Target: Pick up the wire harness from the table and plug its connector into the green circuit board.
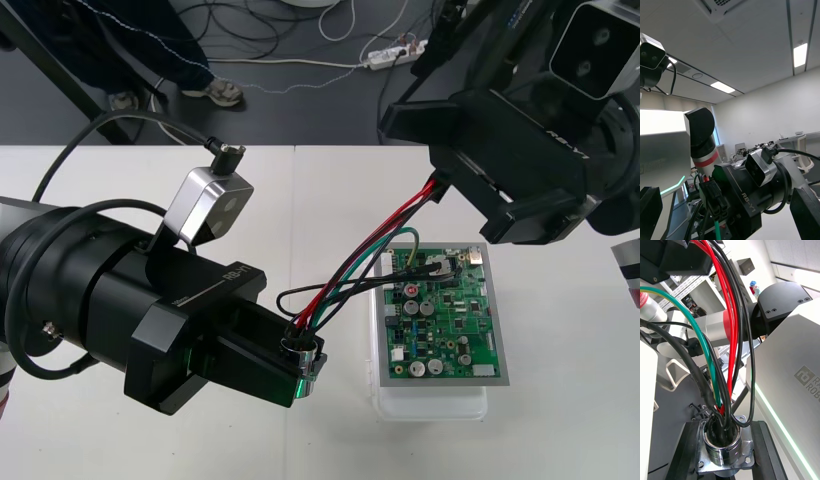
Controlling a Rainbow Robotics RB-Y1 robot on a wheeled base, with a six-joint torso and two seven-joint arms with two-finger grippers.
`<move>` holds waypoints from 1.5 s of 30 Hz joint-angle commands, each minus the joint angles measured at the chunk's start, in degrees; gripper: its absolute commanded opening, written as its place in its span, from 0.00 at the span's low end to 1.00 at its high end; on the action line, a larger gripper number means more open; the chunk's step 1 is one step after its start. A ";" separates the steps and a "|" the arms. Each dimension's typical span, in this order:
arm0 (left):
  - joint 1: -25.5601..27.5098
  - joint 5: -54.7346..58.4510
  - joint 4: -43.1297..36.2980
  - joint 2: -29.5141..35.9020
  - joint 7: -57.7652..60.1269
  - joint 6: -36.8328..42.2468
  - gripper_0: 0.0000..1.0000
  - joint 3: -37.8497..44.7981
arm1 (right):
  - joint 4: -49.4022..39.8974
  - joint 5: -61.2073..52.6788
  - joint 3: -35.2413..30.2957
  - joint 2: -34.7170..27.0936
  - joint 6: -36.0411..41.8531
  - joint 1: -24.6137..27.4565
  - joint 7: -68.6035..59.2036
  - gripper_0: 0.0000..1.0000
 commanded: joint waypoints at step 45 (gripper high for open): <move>0.85 0.35 -1.03 -1.52 -4.21 -1.46 0.00 -2.31 | -1.49 -3.96 2.91 -0.13 -0.35 -1.69 -3.20 0.00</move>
